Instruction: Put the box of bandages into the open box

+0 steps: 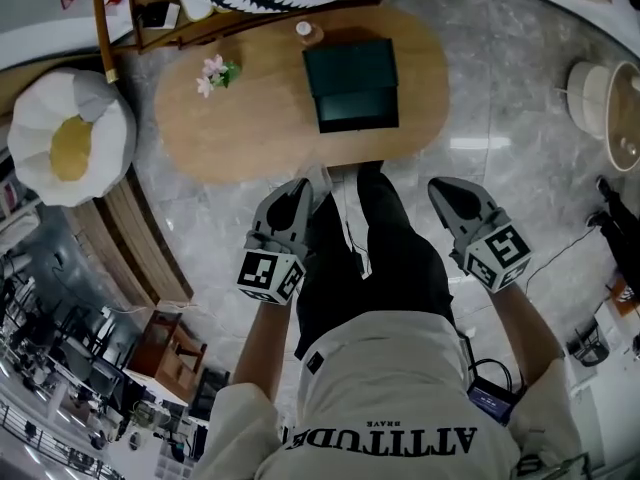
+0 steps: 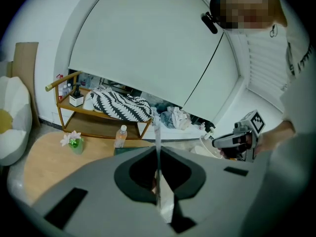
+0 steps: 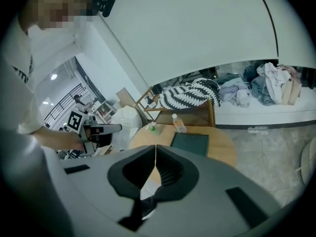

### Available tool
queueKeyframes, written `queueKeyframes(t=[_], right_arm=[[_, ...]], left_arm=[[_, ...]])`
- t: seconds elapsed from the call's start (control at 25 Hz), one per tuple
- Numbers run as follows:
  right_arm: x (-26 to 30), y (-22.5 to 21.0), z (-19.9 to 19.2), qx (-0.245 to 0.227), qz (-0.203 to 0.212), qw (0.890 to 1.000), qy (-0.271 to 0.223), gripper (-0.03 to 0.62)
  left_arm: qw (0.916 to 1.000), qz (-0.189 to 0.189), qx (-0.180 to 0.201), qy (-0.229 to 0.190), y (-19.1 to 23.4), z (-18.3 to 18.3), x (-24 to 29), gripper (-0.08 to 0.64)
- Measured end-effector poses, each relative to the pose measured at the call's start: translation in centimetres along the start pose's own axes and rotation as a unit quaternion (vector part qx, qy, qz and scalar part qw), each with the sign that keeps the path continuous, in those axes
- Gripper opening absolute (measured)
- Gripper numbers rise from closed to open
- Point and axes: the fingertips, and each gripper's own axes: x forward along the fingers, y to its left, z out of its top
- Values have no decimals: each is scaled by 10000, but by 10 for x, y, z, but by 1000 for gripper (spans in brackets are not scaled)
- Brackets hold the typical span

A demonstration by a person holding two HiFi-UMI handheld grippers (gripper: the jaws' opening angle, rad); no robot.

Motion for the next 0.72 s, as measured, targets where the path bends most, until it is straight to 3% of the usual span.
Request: queueKeyframes(t=[0.2,0.72], right_arm=[[30,-7,-13,-107,46,9999,38,20],[90,-43,-45,248,-122,9996,46,21]], left_arm=[[9999,70,-68,105,21,-26,28,28],[9930,329,-1134,39,81,-74,101,28]])
